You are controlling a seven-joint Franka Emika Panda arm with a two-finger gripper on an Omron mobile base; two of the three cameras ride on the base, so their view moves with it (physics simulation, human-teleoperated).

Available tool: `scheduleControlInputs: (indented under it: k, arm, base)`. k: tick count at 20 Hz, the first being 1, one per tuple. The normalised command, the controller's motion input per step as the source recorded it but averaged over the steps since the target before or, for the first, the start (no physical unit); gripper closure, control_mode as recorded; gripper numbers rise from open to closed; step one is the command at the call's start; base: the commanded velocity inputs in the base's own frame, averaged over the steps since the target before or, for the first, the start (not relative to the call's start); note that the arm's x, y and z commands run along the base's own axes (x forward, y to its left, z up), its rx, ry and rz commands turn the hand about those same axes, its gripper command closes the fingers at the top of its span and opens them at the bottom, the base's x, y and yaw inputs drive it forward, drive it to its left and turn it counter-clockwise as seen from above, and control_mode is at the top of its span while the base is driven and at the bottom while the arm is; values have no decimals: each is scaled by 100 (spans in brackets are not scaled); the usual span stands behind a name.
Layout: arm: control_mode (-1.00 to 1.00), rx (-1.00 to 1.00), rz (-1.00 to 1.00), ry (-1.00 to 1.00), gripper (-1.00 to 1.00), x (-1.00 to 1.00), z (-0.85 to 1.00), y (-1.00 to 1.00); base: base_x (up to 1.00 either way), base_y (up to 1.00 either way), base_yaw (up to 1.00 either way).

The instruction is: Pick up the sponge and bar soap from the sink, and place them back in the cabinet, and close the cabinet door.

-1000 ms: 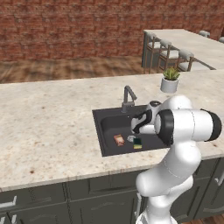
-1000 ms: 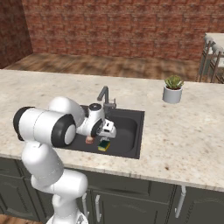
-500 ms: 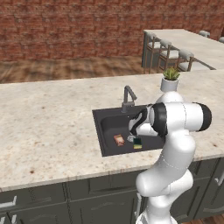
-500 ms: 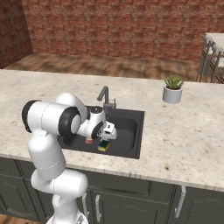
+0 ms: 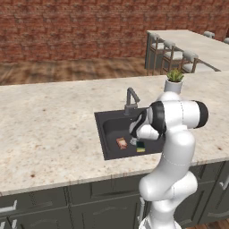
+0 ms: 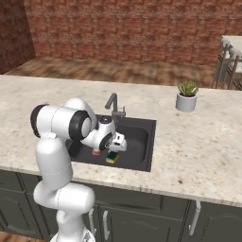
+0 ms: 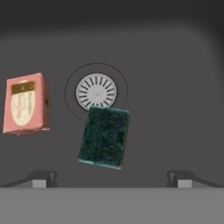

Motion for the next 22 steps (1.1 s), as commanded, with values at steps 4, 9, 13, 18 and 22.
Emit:
scheduleControlInputs:
  k: [4,9,13,18,22]
  arm:
    - [-100,0,0,0,-100,2,-26,0]
    - [-100,0,0,0,-100,0,-24,0]
    - [-100,0,0,0,-100,7,-17,0]
    - [-100,0,0,0,-100,12,-17,0]
    - [-100,0,0,0,-100,2,-21,0]
  base:
    - [0,0,0]
    - [0,0,0]
    - [0,0,0]
    - [0,0,0]
    - [0,0,0]
